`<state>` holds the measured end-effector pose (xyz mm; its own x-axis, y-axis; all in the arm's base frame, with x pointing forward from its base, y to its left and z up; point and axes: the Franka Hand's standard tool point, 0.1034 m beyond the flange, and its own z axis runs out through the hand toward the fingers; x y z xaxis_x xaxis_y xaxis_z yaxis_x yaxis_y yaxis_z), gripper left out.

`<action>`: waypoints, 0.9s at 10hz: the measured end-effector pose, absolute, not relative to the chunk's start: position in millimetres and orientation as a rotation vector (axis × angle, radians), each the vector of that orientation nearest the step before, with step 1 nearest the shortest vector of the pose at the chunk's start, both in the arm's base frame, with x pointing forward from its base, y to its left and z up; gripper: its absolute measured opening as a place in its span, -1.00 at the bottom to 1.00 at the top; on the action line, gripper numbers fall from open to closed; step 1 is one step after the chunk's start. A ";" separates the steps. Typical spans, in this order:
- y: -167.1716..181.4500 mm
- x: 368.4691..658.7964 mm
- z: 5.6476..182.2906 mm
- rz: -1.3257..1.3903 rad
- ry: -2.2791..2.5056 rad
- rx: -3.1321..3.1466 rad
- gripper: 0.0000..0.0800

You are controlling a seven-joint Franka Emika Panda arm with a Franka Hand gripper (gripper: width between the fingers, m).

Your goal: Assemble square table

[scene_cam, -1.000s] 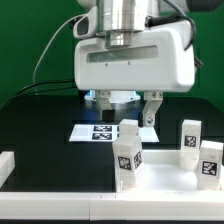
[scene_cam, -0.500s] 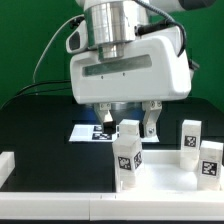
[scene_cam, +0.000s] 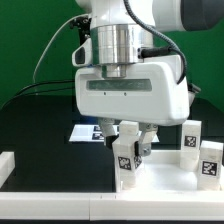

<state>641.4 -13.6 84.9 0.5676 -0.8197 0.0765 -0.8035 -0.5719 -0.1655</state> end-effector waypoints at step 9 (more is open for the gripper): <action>-10.6 628.1 81.4 -0.113 2.308 -1.868 -0.28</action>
Offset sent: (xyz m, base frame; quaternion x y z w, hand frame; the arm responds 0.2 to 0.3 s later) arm 0.0000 0.0000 0.0000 0.0000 0.0000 0.1938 0.9810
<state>628.1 -10.6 81.4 -0.2011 -0.9760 -0.0837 -0.9631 0.2126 -0.1652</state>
